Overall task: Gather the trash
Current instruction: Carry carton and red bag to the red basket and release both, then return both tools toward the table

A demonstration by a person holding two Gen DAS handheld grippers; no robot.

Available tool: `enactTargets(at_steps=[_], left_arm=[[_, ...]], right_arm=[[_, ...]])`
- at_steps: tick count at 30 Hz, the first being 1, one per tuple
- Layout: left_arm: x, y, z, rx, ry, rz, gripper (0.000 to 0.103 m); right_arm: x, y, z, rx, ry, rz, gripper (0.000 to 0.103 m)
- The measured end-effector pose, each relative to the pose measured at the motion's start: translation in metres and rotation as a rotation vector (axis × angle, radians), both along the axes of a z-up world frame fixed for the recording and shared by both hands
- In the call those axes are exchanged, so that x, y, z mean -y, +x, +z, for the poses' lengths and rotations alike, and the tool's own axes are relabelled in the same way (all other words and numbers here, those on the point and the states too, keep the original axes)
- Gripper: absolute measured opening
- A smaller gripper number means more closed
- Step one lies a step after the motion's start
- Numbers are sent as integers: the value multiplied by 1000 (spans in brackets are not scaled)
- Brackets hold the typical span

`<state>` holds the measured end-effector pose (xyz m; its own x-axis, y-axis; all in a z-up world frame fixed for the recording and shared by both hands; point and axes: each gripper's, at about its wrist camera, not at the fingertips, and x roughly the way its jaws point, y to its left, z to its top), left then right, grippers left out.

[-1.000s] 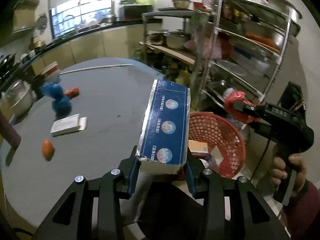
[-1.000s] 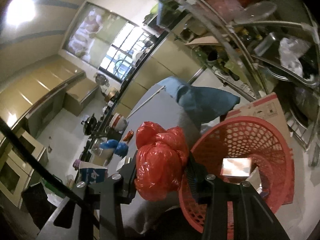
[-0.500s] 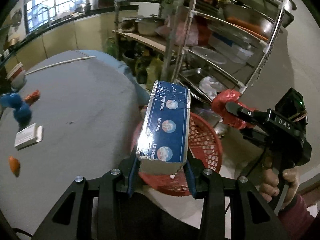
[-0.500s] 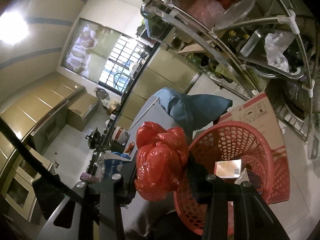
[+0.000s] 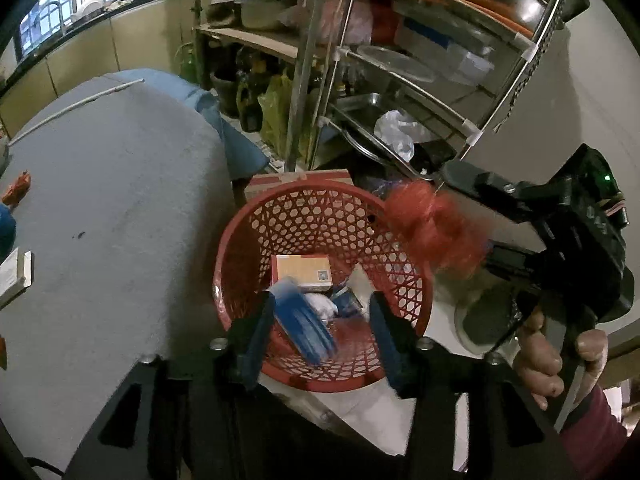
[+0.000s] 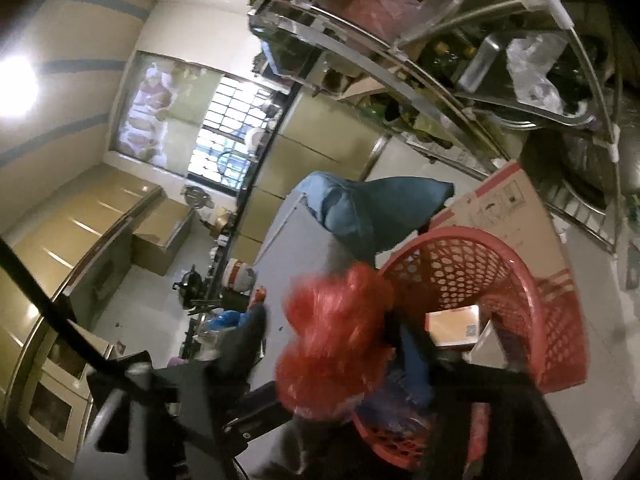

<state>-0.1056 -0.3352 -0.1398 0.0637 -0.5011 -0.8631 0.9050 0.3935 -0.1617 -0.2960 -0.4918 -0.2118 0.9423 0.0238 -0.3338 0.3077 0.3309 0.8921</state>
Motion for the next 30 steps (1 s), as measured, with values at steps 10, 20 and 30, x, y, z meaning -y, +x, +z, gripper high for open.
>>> enactTargets(at_steps=[10,20,30], left_arm=[[-35,21,15,47,-28,91,57],[-105,37,46,200,-85,204,68],[-210,82,48,284,-64,458,69]], right_arm=[[1,-1,10,23,-22,-11,73],[-30,39,31,15,-105,117,73],[-64,79,37,-4,-120,222,73]])
